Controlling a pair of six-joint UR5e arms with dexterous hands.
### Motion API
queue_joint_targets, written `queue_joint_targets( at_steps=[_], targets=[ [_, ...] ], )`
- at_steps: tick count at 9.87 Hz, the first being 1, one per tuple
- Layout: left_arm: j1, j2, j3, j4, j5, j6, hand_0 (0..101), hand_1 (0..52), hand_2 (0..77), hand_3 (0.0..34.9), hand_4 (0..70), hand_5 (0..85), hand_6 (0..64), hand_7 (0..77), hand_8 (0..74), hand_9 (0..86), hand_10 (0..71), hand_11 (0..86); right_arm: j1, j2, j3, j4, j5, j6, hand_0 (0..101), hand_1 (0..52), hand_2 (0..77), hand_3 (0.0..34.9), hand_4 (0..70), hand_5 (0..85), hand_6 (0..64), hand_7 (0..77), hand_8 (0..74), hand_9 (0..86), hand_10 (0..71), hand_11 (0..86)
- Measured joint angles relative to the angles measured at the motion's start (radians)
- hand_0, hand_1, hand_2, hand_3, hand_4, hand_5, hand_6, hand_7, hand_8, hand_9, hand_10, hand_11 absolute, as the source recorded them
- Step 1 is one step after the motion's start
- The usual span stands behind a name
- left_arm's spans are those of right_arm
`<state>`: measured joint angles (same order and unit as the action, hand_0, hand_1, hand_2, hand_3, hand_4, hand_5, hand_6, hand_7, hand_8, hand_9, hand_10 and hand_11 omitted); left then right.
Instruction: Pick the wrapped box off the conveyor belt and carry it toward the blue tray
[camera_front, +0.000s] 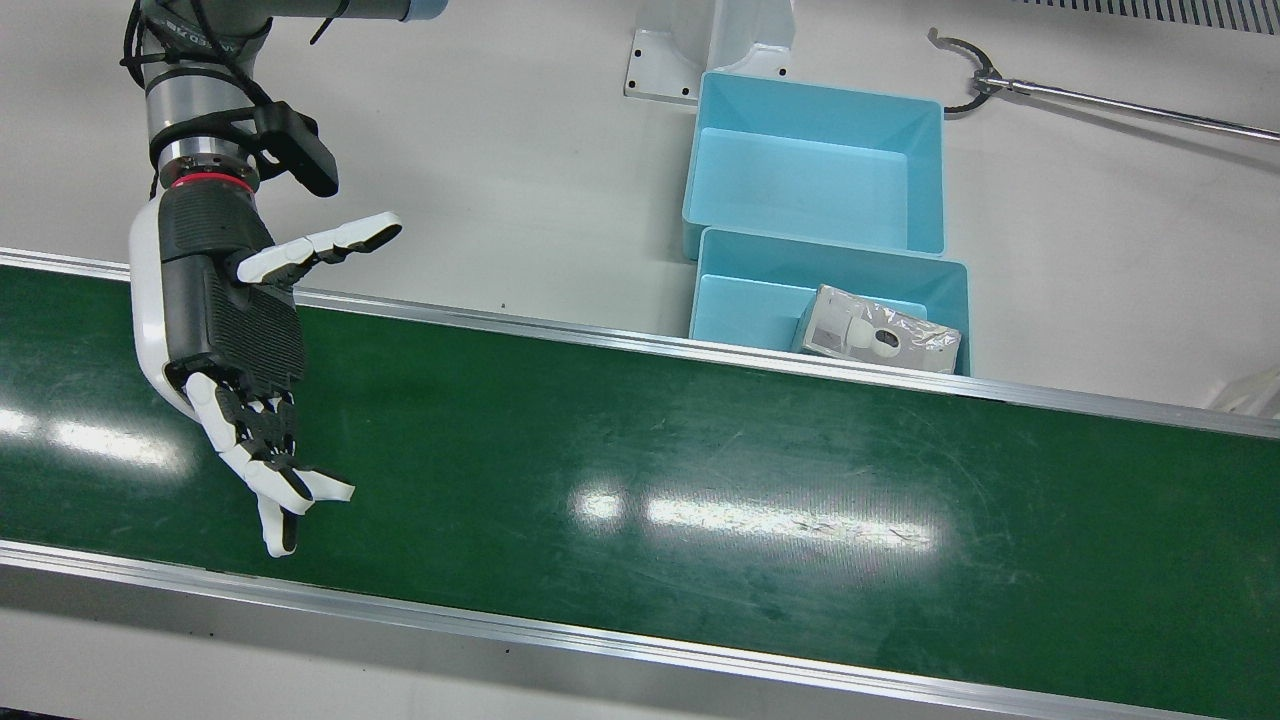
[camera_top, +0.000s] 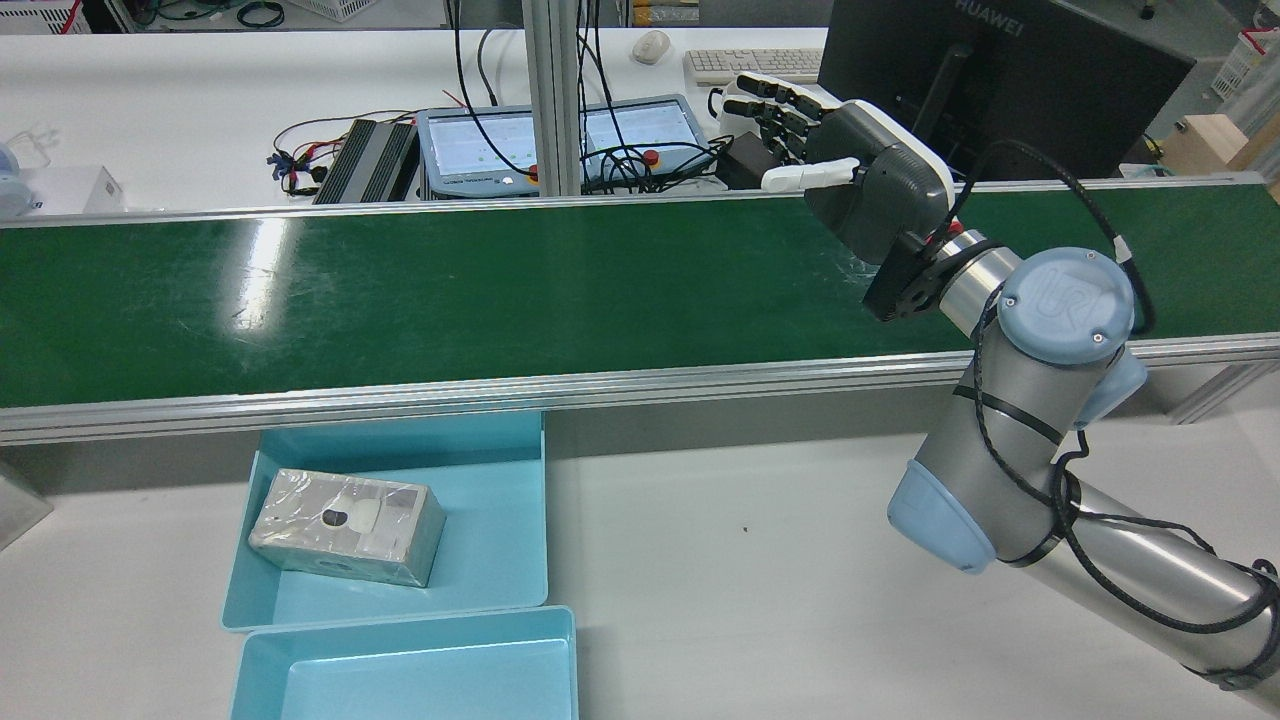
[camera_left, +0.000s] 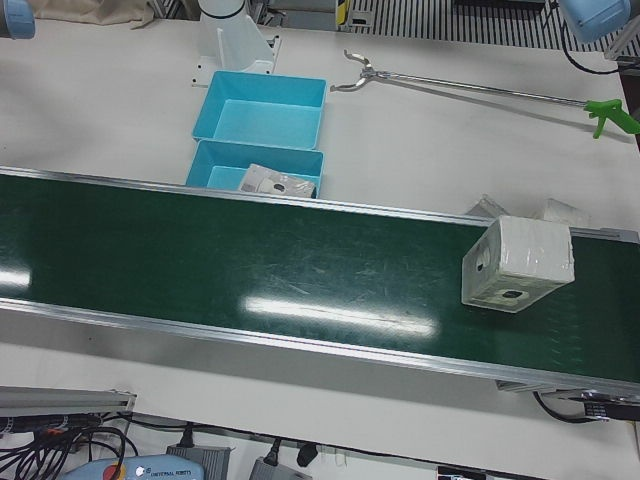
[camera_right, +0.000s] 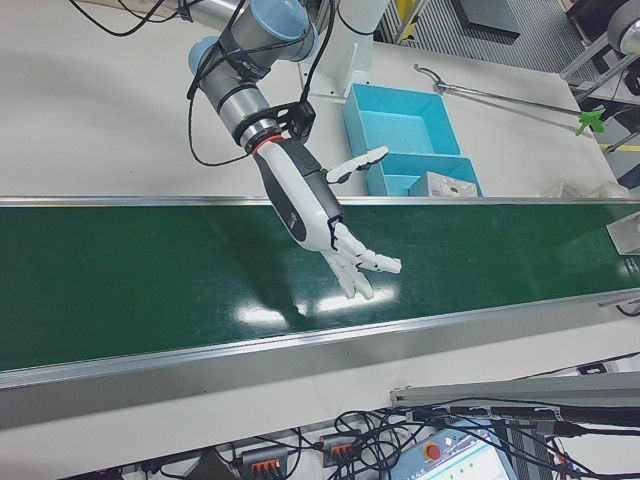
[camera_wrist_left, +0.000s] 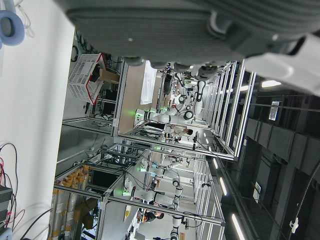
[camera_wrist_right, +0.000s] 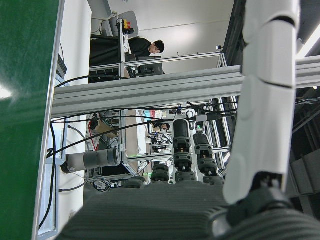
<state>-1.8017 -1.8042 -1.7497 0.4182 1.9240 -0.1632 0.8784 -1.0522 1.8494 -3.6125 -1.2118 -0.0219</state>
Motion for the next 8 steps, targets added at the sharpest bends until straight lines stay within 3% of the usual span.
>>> queue_joint_targets(
  at_steps=[8],
  targets=[
    [0.0,0.0,0.0,0.0,0.0,0.0,0,0.0,0.5,0.0,0.0,1.1,0.5,0.5,0.5,0.0,0.5,0.5,-0.01,0.0,-0.017,0.0,0.001,-0.004,47,11.5,6.5,0.2,9.8,13.6,8.2,22.4,3.8,4.9,0.0,1.1]
  ],
)
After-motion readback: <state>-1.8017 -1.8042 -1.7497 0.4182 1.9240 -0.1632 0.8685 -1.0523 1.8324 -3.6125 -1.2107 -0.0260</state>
